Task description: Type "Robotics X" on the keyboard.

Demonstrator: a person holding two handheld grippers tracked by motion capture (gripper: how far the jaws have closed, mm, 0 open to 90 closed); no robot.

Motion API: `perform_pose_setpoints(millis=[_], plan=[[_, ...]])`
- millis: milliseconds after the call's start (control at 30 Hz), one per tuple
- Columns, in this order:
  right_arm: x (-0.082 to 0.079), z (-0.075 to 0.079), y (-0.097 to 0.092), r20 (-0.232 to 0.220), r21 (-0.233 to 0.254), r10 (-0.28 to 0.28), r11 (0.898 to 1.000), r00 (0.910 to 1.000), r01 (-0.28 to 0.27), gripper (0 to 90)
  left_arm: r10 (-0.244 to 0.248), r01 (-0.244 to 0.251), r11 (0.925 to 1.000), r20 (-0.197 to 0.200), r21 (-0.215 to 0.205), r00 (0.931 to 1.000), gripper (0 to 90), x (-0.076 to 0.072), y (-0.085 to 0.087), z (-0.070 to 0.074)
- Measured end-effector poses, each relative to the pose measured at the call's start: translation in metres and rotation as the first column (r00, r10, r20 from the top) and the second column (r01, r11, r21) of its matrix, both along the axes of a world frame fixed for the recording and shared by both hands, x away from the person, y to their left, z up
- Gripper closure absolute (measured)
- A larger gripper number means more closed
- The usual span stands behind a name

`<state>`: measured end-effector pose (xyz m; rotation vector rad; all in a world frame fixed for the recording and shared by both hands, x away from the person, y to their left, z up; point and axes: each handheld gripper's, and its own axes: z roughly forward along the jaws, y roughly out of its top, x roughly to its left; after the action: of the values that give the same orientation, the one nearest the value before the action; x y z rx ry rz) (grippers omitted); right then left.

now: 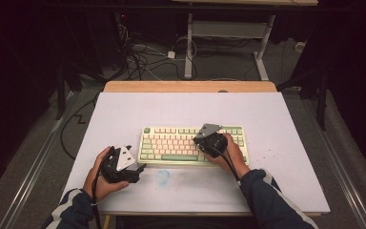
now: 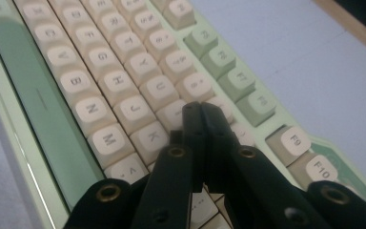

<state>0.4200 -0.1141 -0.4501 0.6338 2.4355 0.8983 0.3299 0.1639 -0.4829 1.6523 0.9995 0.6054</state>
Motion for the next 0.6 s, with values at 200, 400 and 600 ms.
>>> perform_pose_setpoints(millis=[200, 400, 600], plan=[[-0.001, 0.001, -0.002, -0.004, 0.015, 0.004, 1.000, 1.0000, -0.004, 89.6, 0.001, -0.001, 1.0000, 0.001, -0.001, 1.0000, 17.5, 0.000, 0.000, 0.000], [-0.004, 0.011, -0.011, 0.012, 0.074, -0.007, 0.997, 0.9999, 0.006, 87.4, 0.003, -0.003, 1.0000, -0.002, 0.009, 1.0000, 17.5, 0.000, 0.000, -0.001], [-0.009, 0.021, -0.022, 0.038, 0.128, -0.024, 0.992, 0.9990, 0.018, 82.2, -0.004, 0.005, 0.9995, -0.014, 0.032, 0.9999, 17.5, 0.000, -0.002, -0.005]])
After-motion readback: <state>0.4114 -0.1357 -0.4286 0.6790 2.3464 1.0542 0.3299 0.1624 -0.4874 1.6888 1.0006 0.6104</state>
